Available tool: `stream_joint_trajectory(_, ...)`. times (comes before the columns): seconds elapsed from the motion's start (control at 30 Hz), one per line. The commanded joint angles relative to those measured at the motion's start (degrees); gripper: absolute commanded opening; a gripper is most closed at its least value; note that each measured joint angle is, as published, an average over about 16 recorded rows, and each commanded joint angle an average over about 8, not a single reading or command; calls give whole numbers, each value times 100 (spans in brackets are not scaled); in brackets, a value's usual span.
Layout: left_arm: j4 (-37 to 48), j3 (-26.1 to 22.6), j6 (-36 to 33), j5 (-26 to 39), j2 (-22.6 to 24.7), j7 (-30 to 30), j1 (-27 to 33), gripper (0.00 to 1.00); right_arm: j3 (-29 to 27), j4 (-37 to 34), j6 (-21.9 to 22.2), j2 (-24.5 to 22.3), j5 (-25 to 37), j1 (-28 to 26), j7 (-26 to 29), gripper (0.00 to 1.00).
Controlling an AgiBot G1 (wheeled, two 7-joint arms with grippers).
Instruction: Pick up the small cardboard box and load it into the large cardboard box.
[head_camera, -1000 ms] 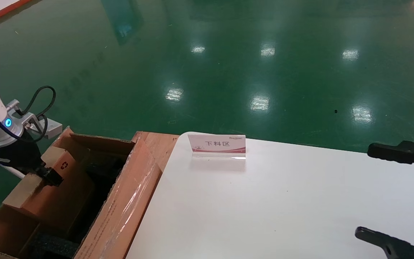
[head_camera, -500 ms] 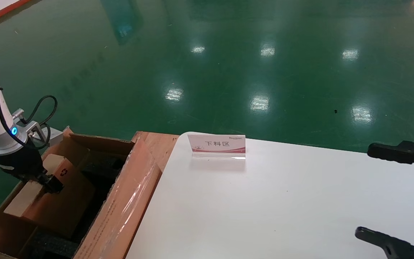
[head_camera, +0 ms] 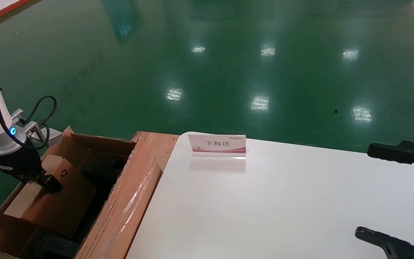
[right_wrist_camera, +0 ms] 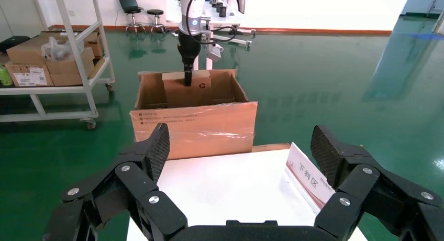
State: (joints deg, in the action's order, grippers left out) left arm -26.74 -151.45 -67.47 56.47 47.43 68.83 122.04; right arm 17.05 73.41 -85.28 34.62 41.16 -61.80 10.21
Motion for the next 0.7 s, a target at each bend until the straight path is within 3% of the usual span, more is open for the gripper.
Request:
stream_joint_trajectory(0.03,-11,-2,6,8,-1,1,7,100,0,0,0,0,0,0,0,100)
stream_joint_trajectory(0.53,-49,-8,45,38,16,-17,53,100,-2,0,0,0,0,-1,0,100)
stream_joint_trajectory(0.7,-202,57,154,61,63,-191,354,100,-1,-3,0,0,-1,-2,-1,100)
